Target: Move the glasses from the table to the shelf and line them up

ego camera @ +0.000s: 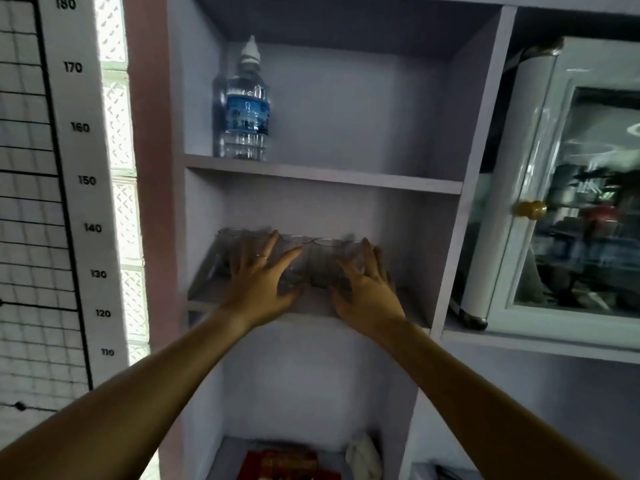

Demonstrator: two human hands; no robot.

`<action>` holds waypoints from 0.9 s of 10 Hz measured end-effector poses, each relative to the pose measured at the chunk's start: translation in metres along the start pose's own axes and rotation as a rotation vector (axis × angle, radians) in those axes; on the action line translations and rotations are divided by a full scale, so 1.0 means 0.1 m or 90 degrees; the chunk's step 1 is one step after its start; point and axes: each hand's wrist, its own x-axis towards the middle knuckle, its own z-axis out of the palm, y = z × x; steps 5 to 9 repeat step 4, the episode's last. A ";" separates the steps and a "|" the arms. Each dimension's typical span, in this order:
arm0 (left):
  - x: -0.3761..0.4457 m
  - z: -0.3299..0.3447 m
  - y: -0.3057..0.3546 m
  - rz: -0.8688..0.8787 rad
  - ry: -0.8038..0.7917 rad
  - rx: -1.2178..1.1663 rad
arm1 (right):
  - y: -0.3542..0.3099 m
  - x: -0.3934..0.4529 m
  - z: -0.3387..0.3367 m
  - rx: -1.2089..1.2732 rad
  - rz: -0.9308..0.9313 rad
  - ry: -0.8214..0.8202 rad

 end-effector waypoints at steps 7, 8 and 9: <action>-0.95 -0.21 -0.11 0.007 -0.025 -0.107 | -0.28 -0.87 -0.02 0.070 0.044 0.040; -0.95 -0.21 -0.11 0.007 -0.025 -0.107 | -0.28 -0.87 -0.02 0.070 0.044 0.040; -0.95 -0.21 -0.11 0.007 -0.025 -0.107 | -0.28 -0.87 -0.02 0.070 0.044 0.040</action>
